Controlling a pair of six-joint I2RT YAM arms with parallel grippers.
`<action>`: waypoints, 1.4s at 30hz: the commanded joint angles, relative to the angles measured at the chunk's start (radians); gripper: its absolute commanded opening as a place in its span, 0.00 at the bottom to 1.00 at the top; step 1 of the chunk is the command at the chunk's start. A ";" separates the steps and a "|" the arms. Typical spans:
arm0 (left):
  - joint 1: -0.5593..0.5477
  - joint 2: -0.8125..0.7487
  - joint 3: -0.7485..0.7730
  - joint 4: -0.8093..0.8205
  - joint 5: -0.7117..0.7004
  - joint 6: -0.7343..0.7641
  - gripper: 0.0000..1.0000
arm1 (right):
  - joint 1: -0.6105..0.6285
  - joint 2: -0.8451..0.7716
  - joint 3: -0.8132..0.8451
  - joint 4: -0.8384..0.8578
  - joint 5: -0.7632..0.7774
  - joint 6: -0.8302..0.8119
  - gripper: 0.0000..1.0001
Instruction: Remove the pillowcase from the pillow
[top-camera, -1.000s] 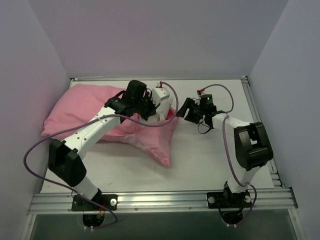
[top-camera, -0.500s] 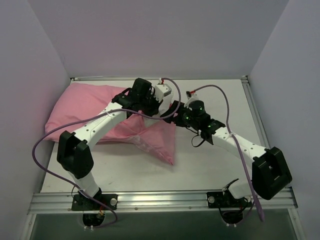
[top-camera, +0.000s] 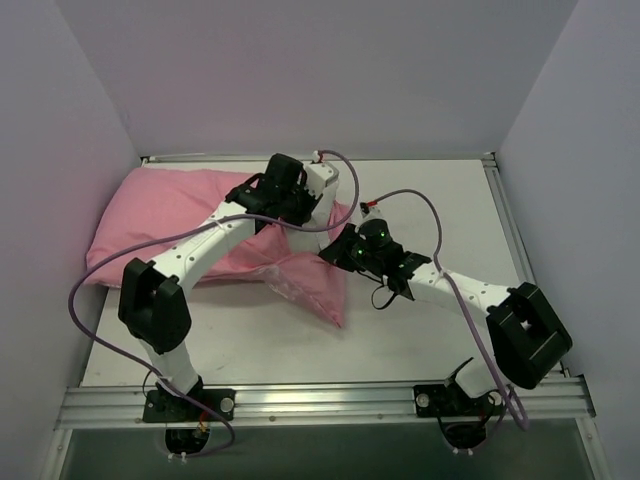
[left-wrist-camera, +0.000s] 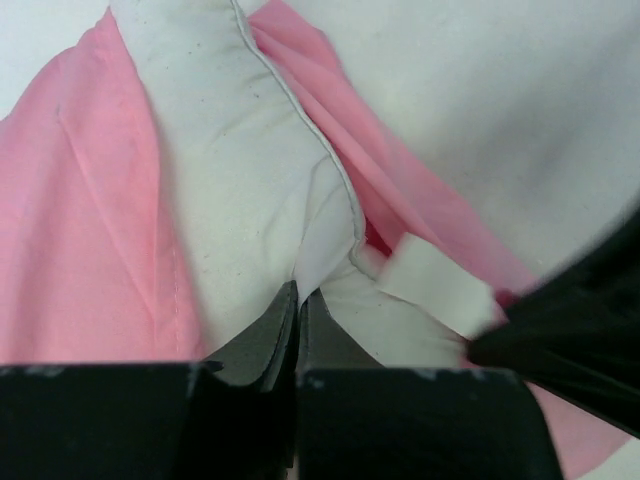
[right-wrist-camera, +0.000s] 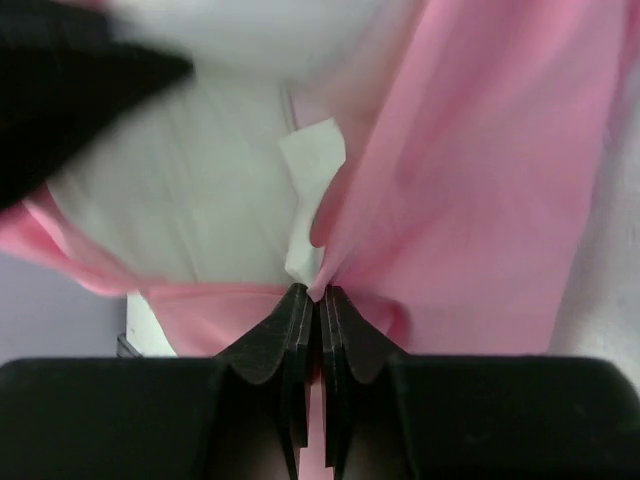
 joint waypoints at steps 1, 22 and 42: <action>0.077 0.036 0.127 0.139 -0.190 -0.013 0.02 | 0.064 -0.094 -0.072 -0.090 0.052 0.008 0.05; 0.162 -0.149 0.138 0.053 0.103 -0.131 0.02 | 0.009 0.078 -0.187 0.095 -0.079 -0.056 0.25; 0.114 -0.118 0.092 0.071 0.154 -0.166 0.02 | 0.092 -0.160 0.169 -0.182 0.036 -0.302 0.94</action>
